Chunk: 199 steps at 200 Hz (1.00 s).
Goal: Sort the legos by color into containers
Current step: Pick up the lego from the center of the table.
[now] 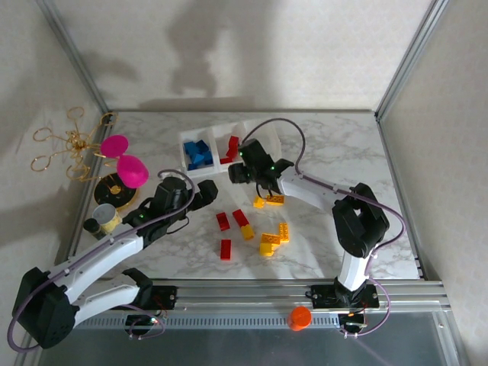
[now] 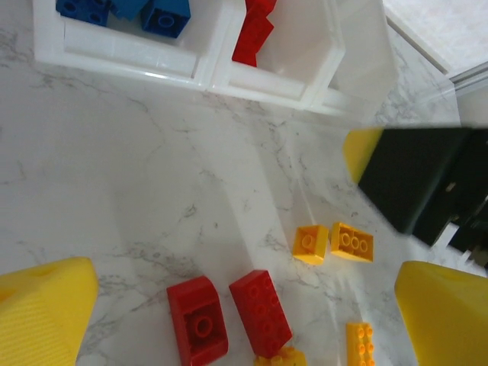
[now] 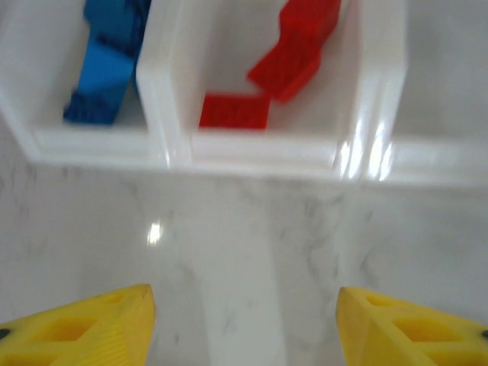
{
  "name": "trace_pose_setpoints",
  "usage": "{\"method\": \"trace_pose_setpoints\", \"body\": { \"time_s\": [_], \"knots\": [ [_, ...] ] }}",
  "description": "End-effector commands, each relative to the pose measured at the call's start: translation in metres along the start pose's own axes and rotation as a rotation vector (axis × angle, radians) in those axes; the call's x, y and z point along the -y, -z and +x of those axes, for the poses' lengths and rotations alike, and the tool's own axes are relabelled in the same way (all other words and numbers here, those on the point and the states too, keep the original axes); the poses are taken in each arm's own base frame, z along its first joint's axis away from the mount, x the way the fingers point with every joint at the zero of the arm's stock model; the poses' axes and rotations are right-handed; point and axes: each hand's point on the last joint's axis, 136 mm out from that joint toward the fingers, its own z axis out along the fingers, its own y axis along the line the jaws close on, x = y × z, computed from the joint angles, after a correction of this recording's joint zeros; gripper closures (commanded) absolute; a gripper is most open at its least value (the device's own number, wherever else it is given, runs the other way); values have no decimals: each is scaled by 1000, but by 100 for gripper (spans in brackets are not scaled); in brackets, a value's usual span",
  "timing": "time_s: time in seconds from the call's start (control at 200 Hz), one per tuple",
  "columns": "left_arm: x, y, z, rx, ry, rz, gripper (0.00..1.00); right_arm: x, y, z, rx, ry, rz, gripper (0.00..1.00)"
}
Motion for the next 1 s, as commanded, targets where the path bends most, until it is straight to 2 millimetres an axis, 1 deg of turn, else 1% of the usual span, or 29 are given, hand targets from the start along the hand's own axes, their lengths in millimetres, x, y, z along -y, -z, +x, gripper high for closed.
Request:
{"method": "trace_pose_setpoints", "body": {
  "time_s": [0.0,0.05,0.09,0.16,0.35,0.481,0.541,0.651,0.781,0.991],
  "knots": [
    [-8,6,14,-38,15,-4,0,-7,8,34,-84,-31,-22,36],
    [-11,8,17,-43,18,-6,0,-11,8,49,-117,-28,-25,36],
    [-12,9,20,-50,20,-3,0,-10,8,59,-141,-27,-9,37],
    [-16,10,25,-67,21,-9,0,-12,8,74,-168,-18,8,40],
    [-25,12,34,-82,40,-22,0,-29,7,105,-241,35,-26,40],
    [-31,13,37,-85,44,-36,0,-36,4,124,-278,63,-31,41],
    [-33,13,38,-85,46,-42,0,-35,1,133,-296,67,-22,41],
    [-34,12,38,-85,44,-44,0,-34,-5,141,-316,84,1,41],
    [-35,12,37,-78,44,-53,0,-36,-9,144,-318,91,-3,43],
    [-37,12,37,-73,43,-62,0,-32,-17,147,-333,115,20,46]
  ]
}}
